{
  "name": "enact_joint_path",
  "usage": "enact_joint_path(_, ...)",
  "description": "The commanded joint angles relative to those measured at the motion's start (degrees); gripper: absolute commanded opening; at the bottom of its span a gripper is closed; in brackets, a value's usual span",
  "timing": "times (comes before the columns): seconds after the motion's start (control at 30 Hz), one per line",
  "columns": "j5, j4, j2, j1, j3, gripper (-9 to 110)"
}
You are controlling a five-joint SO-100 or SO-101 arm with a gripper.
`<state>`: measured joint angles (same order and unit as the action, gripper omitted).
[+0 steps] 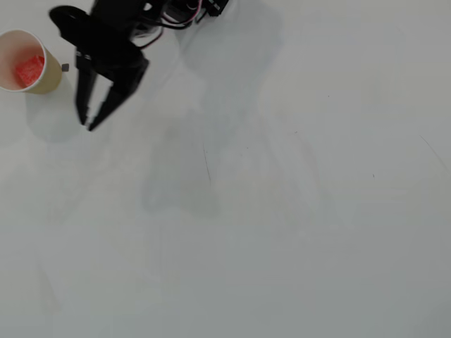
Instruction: Pick up the cube and drop it in the cup.
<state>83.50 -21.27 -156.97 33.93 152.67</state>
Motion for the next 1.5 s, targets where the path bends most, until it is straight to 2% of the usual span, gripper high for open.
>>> enact_joint_path(0.0, 0.0, -2.9, -4.8, -7.8, -0.4, 1)
enact_joint_path(0.3, 0.0, -13.2, -10.1, -21.3, 7.0, 1)
enact_joint_path(0.6, 0.0, -20.1, -14.2, -29.4, 14.2, 1)
enact_joint_path(1.2, 0.0, -42.8, -22.5, -36.1, 22.1, 1)
enact_joint_path(1.47, 0.0, -44.6, -22.8, -36.0, 26.1, 1)
